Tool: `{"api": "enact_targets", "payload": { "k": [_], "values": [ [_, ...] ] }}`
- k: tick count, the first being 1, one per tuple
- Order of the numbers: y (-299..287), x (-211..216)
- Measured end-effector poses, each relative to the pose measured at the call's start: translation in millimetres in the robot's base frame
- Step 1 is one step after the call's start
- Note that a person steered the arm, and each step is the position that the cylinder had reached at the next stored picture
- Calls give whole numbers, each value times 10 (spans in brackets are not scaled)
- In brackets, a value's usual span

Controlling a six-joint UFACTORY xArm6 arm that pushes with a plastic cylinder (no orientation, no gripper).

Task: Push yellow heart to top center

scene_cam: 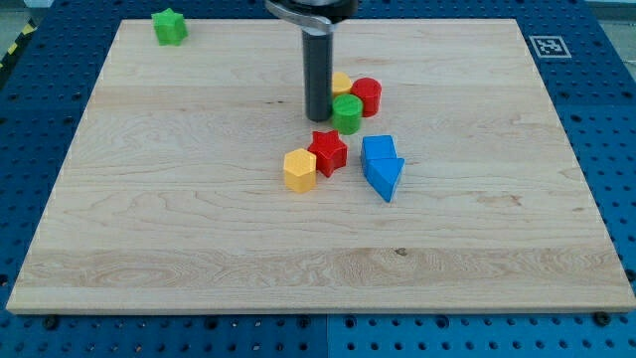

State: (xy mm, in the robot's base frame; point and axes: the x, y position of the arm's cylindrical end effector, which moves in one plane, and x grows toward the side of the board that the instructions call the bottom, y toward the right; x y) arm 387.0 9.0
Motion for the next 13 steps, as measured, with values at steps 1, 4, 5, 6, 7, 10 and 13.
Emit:
{"api": "enact_targets", "payload": {
  "k": [1, 4, 5, 6, 7, 10, 13],
  "values": [
    [430, -3],
    [171, -37],
    [171, -169],
    [171, -363],
    [171, -538],
    [-38, -774],
    [-38, -1247]
  ]
}}
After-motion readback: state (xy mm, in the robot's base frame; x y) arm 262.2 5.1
